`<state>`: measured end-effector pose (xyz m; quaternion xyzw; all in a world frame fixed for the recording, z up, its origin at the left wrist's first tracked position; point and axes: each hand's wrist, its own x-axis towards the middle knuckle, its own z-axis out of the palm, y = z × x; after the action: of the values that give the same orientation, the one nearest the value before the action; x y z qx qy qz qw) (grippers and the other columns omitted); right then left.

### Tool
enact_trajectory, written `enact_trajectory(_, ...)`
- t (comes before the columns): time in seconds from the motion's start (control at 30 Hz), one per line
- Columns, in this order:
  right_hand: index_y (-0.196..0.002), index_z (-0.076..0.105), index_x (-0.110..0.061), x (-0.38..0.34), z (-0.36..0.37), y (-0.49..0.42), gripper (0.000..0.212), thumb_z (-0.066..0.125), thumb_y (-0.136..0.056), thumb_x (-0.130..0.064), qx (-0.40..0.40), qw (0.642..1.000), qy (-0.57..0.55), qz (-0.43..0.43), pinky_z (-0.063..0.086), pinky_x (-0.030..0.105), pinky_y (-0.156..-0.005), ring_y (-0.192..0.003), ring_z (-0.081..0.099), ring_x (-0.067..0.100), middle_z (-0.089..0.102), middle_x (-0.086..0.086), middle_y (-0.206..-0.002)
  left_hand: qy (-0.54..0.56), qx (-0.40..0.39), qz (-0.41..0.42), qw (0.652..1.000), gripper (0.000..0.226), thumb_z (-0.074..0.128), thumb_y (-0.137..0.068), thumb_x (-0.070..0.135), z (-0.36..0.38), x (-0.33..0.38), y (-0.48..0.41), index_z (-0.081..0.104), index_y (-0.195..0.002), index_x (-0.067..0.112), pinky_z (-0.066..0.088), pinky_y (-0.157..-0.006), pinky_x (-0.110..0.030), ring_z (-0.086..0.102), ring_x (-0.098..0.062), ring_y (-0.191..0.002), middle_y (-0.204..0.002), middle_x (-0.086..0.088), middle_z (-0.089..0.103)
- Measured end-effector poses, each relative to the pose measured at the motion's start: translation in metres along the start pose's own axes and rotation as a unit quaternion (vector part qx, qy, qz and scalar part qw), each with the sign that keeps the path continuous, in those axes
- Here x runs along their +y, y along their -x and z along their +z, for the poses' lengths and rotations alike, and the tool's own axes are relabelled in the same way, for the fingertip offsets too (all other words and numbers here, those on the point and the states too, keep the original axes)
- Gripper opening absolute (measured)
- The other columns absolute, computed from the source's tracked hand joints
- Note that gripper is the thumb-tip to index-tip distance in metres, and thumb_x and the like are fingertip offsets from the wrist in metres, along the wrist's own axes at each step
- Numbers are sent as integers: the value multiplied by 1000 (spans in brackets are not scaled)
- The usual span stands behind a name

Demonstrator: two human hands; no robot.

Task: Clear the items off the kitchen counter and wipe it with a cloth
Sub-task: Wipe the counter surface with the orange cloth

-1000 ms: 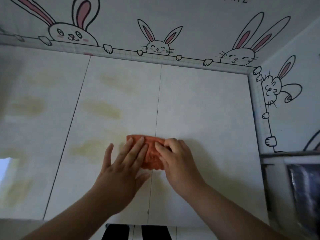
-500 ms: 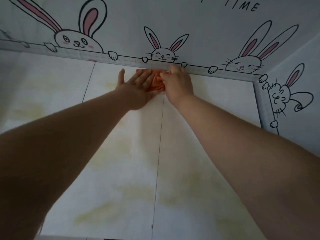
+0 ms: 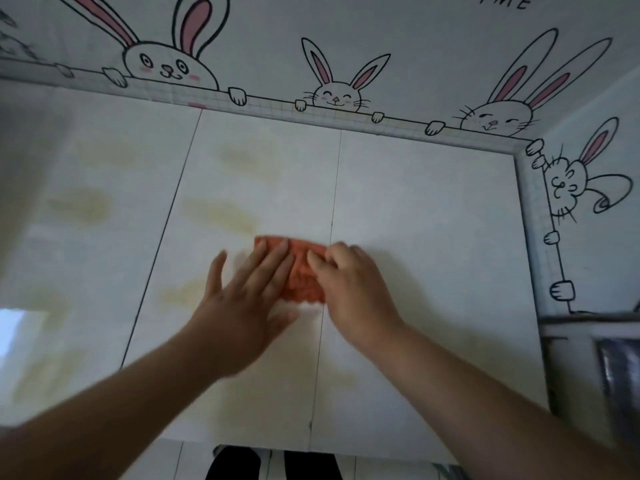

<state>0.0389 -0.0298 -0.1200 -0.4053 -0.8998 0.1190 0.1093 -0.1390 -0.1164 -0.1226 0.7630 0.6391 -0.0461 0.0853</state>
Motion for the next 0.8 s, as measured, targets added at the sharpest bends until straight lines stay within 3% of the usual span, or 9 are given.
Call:
enact_trajectory(0.1, -120, 62, -13, -17, 2, 35, 47, 68, -74, -7, -32, 999, -19, -1, 44, 29, -68, -79, 49, 21, 55, 3, -93, 8, -3, 7, 1000, 67, 24, -94, 54, 6, 17, 39, 32, -146, 12, 26, -106, -61, 25, -27, -143, -156, -5, 25)
enact_trajectory(0.2, -114, 63, -14, -15, 4, 34, 41, 71, -75, -8, -22, 999, -30, -4, 43, 28, -66, -77, 49, 21, 53, 2, -90, 5, -6, 1, 1000, 65, 23, -95, 53, 5, 12, 40, 35, -145, 13, 25, -107, -61, 27, -26, -142, -155, -4, 27)
enact_trajectory(0.33, -111, 65, -13, 3, 4, -9, 27, 64, -84, -12, 2, 1000, -18, -20, 44, 33, -65, -75, 50, 26, 52, 6, -88, 0, 0, 0, 1000, 63, 16, -97, 51, -1, -11, -1, 38, -144, 15, 27, -106, -60, 33, -25, -139, -153, -4, 33)
enact_trajectory(0.47, -94, 65, -7, 21, -1, -75, 9, 60, -87, -11, 43, 999, -1, -16, 46, 37, -60, -71, 52, 32, 53, 14, -83, -32, -2, -15, 999, 63, 15, -97, 52, -11, -44, -64, 41, -142, 16, 29, -103, -62, 43, -25, -134, -150, -4, 39)
enact_trajectory(0.5, -93, 64, -6, 25, -2, -92, 8, 58, -88, -9, 56, 998, -5, -6, 46, 38, -62, -74, 53, 33, 55, 17, -85, -36, -7, -15, 999, 65, 10, -97, 53, -18, -51, -82, 36, -145, 18, 25, -104, -63, 39, -23, -137, -153, -3, 34)
enact_trajectory(0.63, -116, 61, -8, 42, -8, -157, 27, 42, -97, -13, 52, 996, 73, 12, 40, 39, -83, -105, 50, 35, 55, 18, -115, -14, -59, -76, 995, 65, 4, -92, 58, -43, -80, -154, -9, -149, 30, -5, -112, -59, -6, -13, -147, -159, 11, -13)
enact_trajectory(0.73, -116, 60, -2, 45, -9, -195, 34, 41, -99, -23, 49, 993, 93, 46, 41, 36, -89, -112, 51, 33, 57, 19, -120, -6, -114, -103, 988, 63, 5, -94, 58, -60, -92, -186, -13, -148, 31, -9, -113, -59, -14, -11, -145, -158, 11, -17)
enact_trajectory(0.8, -112, 64, -5, 44, -5, -205, 33, 39, -98, -22, 43, 992, 99, 70, 41, 31, -83, -108, 55, 31, 60, 16, -115, 12, -119, -106, 987, 64, 7, -94, 59, -63, -93, -190, -12, -148, 31, -8, -113, -58, -15, -11, -145, -158, 11, -17)
